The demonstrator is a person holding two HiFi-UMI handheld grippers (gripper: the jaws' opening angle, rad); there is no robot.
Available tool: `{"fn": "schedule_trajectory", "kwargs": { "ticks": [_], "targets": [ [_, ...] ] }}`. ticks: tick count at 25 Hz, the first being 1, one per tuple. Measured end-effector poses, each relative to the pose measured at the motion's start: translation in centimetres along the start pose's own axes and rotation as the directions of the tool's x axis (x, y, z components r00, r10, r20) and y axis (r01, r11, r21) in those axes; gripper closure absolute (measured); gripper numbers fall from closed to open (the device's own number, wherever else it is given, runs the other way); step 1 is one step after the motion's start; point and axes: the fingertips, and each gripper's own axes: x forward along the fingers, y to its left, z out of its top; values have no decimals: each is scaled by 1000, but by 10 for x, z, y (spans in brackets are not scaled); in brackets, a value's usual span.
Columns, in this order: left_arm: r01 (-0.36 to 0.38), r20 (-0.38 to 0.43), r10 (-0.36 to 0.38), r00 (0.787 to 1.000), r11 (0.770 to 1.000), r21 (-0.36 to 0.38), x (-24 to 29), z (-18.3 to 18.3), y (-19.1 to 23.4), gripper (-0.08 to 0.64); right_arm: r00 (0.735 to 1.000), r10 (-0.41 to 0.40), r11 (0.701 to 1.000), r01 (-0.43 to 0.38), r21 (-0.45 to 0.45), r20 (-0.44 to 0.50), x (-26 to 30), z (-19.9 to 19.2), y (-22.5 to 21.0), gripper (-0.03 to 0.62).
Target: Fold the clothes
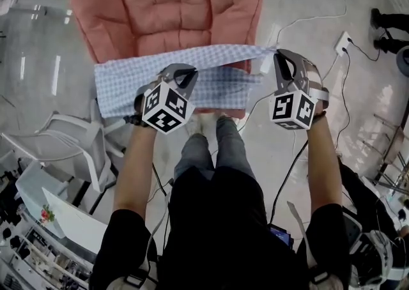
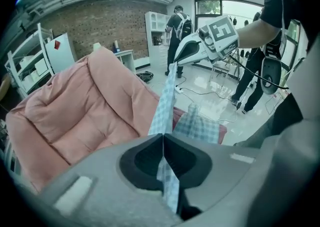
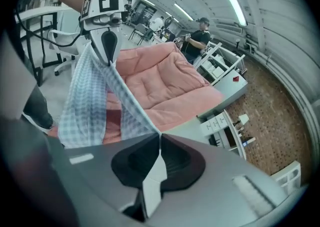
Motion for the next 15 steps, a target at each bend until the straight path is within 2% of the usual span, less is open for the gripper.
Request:
{"fn": "schedule_trajectory", "kwargs": {
  "ticks": [3, 7, 10, 12, 15],
  "targets": [
    [16, 18, -16, 1000, 1000, 20, -11, 7, -9, 548, 999, -46, 998, 46, -32, 3, -27, 2, -4, 578],
    [51, 8, -52, 999, 995, 89, -15, 4, -34, 548, 997, -63, 998, 62, -18, -34, -57, -16, 22, 578],
    [100, -8, -99, 995, 987, 122, -12, -8, -61, 548, 994, -53, 996, 59, 62, -91, -74, -34, 58, 578],
    [139, -15, -138, 990, 985, 106, -4, -22, -79, 548, 991, -30, 992, 45, 114, -132, -76, -51, 92, 578],
    [185, -52, -181, 982, 978, 91, 18, -50, -108, 548, 985, 35, 991, -13, 131, -171, -63, -86, 156, 578]
  ]
}}
